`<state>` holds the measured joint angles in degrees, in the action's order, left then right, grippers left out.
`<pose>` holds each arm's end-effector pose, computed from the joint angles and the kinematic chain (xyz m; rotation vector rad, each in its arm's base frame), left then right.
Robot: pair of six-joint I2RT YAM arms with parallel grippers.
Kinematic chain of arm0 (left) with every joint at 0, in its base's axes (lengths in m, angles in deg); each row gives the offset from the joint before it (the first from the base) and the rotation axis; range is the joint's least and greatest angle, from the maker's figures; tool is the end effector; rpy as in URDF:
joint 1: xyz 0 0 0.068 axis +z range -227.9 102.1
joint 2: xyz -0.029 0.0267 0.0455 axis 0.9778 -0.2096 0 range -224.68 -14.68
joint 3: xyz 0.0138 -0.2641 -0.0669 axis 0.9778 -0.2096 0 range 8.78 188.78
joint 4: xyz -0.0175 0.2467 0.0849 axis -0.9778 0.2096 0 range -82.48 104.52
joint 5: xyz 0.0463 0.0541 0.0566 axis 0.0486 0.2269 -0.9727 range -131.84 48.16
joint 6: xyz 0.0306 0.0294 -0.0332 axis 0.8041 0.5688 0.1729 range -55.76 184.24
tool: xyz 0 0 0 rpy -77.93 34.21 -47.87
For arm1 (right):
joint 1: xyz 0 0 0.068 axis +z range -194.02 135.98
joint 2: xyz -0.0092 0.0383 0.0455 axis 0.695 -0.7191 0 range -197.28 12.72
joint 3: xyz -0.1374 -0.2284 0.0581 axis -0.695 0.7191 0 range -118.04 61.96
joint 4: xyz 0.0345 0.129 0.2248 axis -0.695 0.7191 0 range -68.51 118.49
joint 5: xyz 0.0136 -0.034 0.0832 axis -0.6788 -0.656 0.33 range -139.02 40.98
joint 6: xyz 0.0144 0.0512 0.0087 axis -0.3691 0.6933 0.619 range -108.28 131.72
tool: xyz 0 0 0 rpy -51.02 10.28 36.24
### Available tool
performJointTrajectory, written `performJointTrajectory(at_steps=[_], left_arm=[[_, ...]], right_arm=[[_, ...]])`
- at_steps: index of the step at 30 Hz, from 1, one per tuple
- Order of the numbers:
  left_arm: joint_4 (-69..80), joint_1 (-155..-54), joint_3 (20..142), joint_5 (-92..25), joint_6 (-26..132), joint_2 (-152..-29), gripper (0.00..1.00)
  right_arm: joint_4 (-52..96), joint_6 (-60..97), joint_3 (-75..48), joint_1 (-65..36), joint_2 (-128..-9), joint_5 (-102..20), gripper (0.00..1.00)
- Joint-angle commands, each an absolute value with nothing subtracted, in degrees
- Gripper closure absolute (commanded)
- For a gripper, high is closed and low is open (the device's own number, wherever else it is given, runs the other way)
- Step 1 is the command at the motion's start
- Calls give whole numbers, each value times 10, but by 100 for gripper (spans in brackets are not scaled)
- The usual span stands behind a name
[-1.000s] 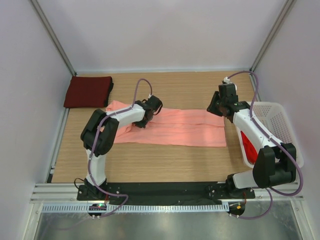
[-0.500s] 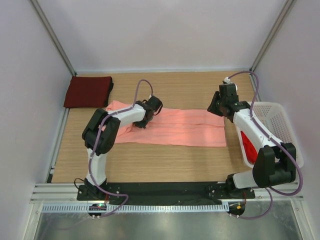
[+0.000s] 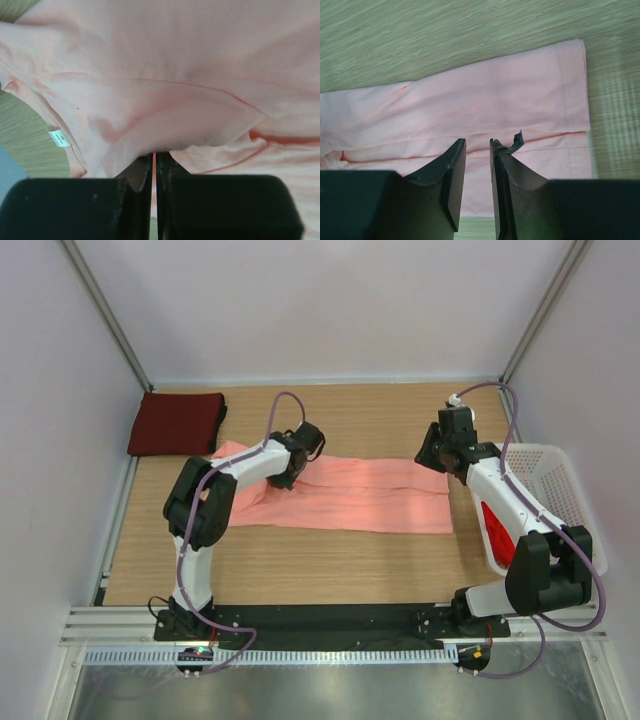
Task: Fold and stack the t-shirts
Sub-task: Fold the tshirt
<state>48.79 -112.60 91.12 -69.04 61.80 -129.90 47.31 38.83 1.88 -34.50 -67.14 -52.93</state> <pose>0.3379 -0.2142 0.1680 0.6603 2.6085 0.4976 0.2972 0.0474 0.2688 0.3959 2.3430 0.2279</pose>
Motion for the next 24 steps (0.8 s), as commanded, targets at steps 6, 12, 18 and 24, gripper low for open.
performJointTrajectory(at_steps=[6, 12, 18, 24], left_arm=[[645, -1124, 973, -590, 613, -1267, 100], [669, -1124, 963, -496, 607, -1253, 100], [662, -1124, 968, -439, 605, -1245, 100], [661, -1124, 964, -402, 601, -1252, 98]], right_arm=[[476, 386, 16, -347, -645, -534, 67], [479, 387, 14, -348, -643, -529, 67], [486, 388, 10, -347, -635, -529, 67], [490, 386, 6, -347, -630, -531, 67]])
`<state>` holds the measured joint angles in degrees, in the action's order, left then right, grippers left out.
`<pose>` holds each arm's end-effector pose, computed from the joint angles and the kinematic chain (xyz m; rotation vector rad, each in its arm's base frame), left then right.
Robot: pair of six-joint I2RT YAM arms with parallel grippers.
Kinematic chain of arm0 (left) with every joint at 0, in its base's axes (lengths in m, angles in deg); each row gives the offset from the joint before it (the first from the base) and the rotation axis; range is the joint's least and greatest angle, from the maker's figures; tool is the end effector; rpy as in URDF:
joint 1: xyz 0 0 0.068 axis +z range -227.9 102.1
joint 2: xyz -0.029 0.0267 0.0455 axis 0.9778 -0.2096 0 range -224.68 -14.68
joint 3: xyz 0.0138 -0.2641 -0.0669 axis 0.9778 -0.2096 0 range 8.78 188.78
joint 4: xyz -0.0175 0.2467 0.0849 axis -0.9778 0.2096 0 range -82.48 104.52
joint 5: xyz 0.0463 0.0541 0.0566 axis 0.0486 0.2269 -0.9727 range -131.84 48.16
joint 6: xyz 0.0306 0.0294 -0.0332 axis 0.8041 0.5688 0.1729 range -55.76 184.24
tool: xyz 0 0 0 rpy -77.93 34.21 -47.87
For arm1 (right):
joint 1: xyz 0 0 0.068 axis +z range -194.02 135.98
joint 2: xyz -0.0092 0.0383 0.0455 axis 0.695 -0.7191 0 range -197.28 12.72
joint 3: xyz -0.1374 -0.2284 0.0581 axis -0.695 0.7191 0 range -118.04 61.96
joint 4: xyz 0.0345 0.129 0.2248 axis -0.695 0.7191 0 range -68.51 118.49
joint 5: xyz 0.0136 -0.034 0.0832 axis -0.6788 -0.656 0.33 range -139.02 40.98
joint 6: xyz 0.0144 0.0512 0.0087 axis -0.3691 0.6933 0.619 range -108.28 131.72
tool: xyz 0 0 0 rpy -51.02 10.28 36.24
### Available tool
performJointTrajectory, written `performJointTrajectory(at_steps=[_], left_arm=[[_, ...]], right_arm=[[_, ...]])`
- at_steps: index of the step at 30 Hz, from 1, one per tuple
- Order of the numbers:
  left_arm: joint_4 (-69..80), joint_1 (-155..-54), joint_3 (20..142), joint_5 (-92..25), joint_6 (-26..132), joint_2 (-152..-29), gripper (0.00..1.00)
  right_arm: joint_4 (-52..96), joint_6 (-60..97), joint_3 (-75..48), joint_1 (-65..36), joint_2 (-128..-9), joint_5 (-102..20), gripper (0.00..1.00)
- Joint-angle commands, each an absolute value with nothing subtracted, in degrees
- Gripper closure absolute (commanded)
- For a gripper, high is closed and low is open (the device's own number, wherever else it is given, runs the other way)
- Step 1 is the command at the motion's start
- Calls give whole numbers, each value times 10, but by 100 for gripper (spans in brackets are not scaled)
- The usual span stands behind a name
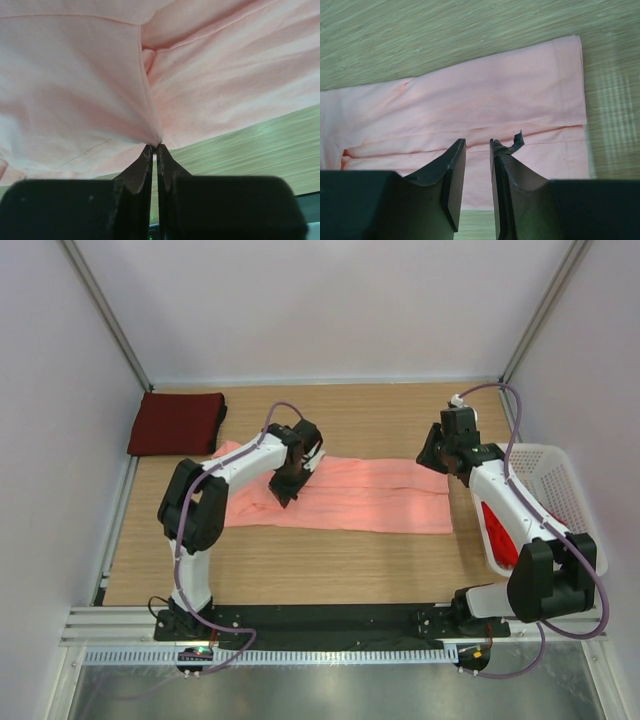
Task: Fold and stack the t-shirts
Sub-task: Fold the tshirt
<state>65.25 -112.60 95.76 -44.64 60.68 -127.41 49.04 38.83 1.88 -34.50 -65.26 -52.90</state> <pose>0.3145 -0.2157 0.1957 0.8062 2.9084 0.0134 0.2898 0.0462 0.2756 0.3953 2.3406 0.2294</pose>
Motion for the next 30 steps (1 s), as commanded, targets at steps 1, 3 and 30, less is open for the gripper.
performJointTrajectory(at_steps=[1, 3, 30], left_arm=[[657, -1124, 962, -403, 596, -1250, 94], [647, -1122, 955, -415, 582, -1234, 77], [460, -870, 674, -461, 257, -1048, 71]], right_arm=[[491, 387, 3, -348, -630, -530, 67], [492, 387, 2, -348, -630, -528, 67], [490, 383, 0, -348, -633, -513, 67]])
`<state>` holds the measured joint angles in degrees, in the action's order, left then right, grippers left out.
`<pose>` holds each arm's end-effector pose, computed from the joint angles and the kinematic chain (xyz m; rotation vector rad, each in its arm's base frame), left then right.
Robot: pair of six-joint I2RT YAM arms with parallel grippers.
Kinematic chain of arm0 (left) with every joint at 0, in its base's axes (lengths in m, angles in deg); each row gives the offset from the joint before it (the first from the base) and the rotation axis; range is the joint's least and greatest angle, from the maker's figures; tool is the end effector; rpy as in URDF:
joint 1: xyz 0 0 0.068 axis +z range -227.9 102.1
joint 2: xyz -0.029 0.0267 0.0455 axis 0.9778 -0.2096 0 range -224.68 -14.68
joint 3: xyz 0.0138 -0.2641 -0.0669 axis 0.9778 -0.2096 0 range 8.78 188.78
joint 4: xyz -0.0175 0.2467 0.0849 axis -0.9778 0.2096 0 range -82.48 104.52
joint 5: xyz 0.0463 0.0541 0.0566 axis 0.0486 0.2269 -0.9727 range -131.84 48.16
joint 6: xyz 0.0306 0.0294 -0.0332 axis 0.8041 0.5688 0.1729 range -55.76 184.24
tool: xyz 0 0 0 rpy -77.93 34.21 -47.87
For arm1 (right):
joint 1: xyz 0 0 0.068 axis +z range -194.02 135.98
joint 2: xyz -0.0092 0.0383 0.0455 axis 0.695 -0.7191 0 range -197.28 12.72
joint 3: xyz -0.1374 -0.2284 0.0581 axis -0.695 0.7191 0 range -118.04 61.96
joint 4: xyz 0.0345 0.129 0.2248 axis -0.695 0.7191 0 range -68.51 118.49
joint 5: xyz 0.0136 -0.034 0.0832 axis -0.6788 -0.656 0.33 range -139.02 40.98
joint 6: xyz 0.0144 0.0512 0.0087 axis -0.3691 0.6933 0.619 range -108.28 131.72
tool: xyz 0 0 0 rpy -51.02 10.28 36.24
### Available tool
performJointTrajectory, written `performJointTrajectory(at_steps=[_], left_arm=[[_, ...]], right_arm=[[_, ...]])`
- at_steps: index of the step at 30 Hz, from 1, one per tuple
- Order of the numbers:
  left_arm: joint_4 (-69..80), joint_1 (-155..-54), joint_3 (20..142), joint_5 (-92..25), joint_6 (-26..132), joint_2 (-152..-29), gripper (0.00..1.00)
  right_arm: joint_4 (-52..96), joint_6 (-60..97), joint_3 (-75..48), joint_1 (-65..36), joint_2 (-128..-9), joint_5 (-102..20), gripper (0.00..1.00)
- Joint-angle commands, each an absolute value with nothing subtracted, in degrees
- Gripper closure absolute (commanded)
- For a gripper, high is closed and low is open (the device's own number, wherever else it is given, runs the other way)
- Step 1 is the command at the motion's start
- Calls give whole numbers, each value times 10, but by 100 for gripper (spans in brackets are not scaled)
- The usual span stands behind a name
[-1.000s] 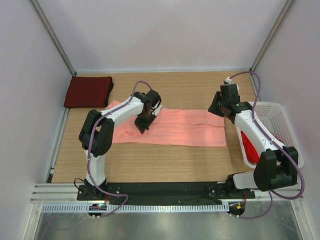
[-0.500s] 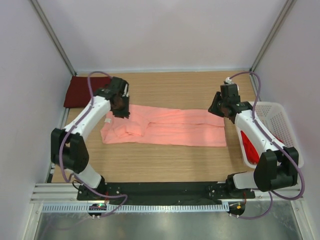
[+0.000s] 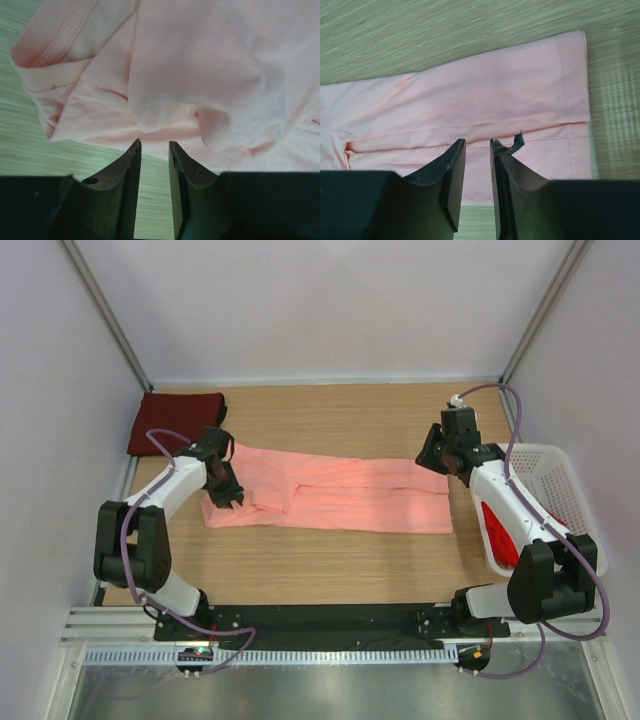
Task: Fold and stack the t-shirts
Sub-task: Fold the tshirt
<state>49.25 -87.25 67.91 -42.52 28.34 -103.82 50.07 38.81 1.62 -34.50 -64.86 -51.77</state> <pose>0.2888 -0.0472 0.2028 -0.6543 2.7621 -0.1599 0.2876 0.0465 0.2776 0.3869 2.3521 0.2497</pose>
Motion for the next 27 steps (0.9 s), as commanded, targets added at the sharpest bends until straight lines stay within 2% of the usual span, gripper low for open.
performJointTrajectory(at_steps=[1, 7, 15, 18, 19, 23, 27], left_arm=[[451, -870, 664, -472, 257, -1048, 69], [428, -857, 653, -473, 259, -1060, 67], [404, -855, 658, -461, 264, -1095, 70], [405, -855, 662, -466, 264, -1103, 78], [407, -855, 662, -468, 264, -1102, 84], [422, -855, 666, -485, 264, -1096, 86], [452, -855, 686, -506, 265, -1106, 98]], right_arm=[[490, 382, 1, -348, -632, -516, 66], [490, 381, 5, -347, -627, -521, 66], [494, 380, 7, -348, -622, -528, 66], [494, 379, 6, -348, -620, -529, 66], [494, 378, 5, -348, -621, -530, 66], [494, 378, 8, -348, -622, -532, 66], [493, 379, 8, -347, -624, -529, 66]])
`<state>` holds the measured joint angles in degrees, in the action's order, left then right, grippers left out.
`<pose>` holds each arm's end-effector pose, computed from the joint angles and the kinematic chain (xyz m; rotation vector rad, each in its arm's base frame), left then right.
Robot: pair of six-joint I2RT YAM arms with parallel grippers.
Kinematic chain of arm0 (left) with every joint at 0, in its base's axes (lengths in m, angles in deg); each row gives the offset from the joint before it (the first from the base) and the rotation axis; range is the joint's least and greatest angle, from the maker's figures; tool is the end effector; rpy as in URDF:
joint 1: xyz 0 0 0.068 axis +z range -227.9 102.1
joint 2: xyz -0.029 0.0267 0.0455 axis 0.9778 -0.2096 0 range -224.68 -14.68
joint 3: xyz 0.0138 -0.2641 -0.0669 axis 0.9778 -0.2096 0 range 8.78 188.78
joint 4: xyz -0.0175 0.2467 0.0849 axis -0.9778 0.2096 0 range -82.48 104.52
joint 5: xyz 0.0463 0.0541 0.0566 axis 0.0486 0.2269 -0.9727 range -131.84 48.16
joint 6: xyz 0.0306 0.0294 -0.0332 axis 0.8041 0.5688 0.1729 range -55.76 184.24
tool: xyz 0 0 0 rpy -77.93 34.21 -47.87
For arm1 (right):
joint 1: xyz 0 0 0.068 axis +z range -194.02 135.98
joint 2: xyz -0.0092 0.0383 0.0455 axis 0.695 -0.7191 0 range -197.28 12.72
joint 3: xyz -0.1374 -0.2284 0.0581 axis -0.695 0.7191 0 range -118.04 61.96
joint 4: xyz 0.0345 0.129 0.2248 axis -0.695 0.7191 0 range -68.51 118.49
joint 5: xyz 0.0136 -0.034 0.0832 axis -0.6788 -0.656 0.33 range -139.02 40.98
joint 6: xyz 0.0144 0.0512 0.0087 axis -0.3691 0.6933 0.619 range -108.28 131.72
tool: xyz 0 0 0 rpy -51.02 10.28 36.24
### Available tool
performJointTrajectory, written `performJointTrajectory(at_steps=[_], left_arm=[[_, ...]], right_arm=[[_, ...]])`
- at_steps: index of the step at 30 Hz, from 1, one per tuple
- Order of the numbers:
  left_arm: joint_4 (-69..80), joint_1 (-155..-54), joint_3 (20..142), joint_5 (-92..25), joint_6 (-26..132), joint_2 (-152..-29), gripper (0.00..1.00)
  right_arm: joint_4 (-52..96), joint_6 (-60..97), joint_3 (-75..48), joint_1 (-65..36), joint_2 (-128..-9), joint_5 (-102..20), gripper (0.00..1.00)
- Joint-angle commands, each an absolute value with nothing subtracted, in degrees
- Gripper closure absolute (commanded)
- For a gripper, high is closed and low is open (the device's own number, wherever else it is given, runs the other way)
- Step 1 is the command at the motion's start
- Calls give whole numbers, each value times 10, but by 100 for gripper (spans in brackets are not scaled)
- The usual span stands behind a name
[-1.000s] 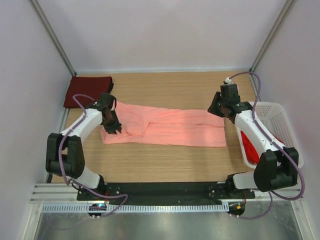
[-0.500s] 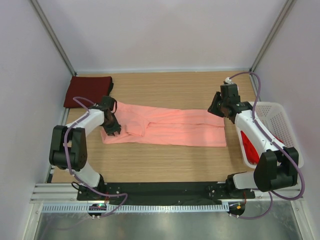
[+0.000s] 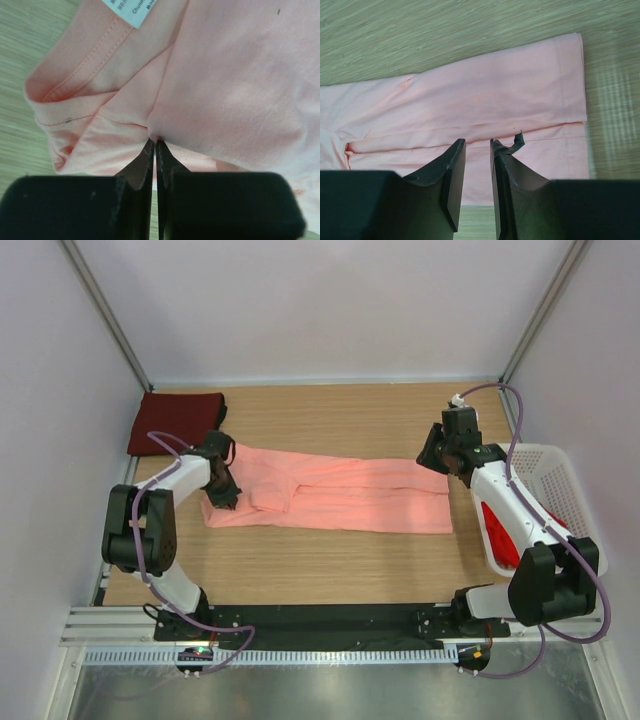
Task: Fold and stack the t-shirts
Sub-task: Fold the tshirt
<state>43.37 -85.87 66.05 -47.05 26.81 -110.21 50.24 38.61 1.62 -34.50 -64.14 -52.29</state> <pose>0.3026 -0.0391 0.1664 -0.7422 2.7525 -0.0338 0.2854 0.0458 0.2808 0.3857 2.3409 0.2408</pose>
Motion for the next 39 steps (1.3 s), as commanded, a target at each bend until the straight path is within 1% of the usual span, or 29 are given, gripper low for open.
performJointTrajectory(at_steps=[1, 9, 16, 20, 22, 23, 26, 30, 31, 34, 39], left_arm=[[459, -855, 699, -518, 266, -1108, 99], [523, -855, 745, -575, 271, -1112, 99], [572, -855, 766, -618, 264, -1159, 99], [580, -855, 772, -627, 264, -1162, 85], [591, -855, 787, -618, 264, -1158, 80], [594, -855, 793, -617, 264, -1151, 76], [593, -855, 813, -611, 264, -1135, 71], [561, -857, 831, -571, 272, -1135, 67], [555, -859, 836, -546, 274, -1141, 67], [543, -870, 863, -521, 276, -1186, 67], [544, -885, 949, -521, 282, -1271, 66]], right_arm=[[493, 378, 9, -347, -624, -528, 66], [491, 376, 3, -347, -630, -531, 66], [491, 376, 1, -348, -636, -530, 66], [491, 375, -1, -349, -637, -530, 66], [491, 375, -1, -348, -639, -530, 66], [490, 374, 0, -348, -641, -528, 66], [493, 373, -3, -347, -645, -523, 66], [495, 373, -3, -348, -646, -521, 64], [496, 372, -3, -347, -646, -522, 64], [499, 375, -4, -348, -645, -522, 64], [508, 378, -16, -348, -643, -528, 64]])
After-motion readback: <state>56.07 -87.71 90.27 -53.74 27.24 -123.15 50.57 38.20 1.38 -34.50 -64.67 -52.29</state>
